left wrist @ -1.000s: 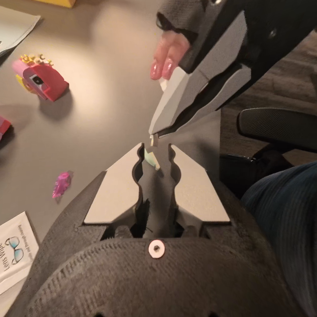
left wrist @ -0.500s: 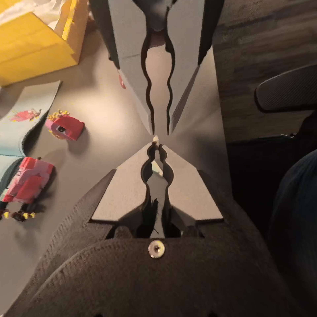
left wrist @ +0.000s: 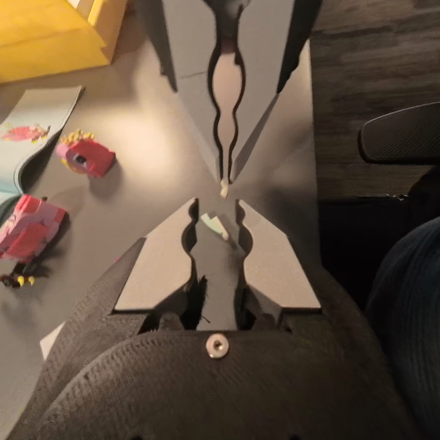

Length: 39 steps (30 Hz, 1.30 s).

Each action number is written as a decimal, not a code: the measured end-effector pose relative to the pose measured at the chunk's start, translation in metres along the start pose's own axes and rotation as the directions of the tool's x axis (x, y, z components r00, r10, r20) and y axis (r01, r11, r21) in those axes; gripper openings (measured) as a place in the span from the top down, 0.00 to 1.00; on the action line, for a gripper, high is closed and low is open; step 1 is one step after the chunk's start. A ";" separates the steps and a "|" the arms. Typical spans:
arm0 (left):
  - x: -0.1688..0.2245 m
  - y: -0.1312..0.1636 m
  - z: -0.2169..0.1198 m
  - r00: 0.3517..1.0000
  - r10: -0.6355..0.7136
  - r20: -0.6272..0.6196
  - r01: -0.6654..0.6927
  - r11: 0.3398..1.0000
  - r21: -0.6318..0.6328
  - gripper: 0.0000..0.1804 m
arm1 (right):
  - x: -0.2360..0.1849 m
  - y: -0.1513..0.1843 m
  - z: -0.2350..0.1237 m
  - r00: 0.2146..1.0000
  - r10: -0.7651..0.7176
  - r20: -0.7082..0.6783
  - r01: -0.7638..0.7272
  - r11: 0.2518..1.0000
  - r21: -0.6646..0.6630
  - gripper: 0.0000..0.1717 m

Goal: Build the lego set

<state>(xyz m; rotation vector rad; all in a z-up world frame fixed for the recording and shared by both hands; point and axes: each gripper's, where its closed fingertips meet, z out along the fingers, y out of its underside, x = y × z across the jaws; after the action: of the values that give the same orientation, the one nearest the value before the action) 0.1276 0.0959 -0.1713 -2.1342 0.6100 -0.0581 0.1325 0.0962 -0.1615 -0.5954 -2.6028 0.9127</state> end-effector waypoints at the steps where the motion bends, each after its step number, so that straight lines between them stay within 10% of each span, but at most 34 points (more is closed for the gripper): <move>1: -0.004 0.006 -0.001 1.000 -0.021 0.016 0.022 0.999 -0.031 0.78 | 0.001 0.005 0.000 1.000 -0.004 -0.001 0.004 1.000 -0.019 0.99; 14: -0.006 0.031 0.004 0.999 -0.048 0.022 0.051 0.986 -0.162 0.95 | -0.002 0.028 0.022 0.997 -0.042 0.060 0.049 0.991 -0.122 0.99; 39: 0.000 0.023 0.012 0.993 -0.107 -0.039 0.100 0.983 -0.157 0.96 | 0.007 0.021 0.023 1.000 -0.029 -0.012 0.028 0.997 -0.077 0.81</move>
<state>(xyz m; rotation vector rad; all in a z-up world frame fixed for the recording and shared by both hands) 0.1218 0.0936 -0.1961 -2.3205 0.5457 -0.1229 0.1226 0.1027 -0.1911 -0.5808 -2.6376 0.8001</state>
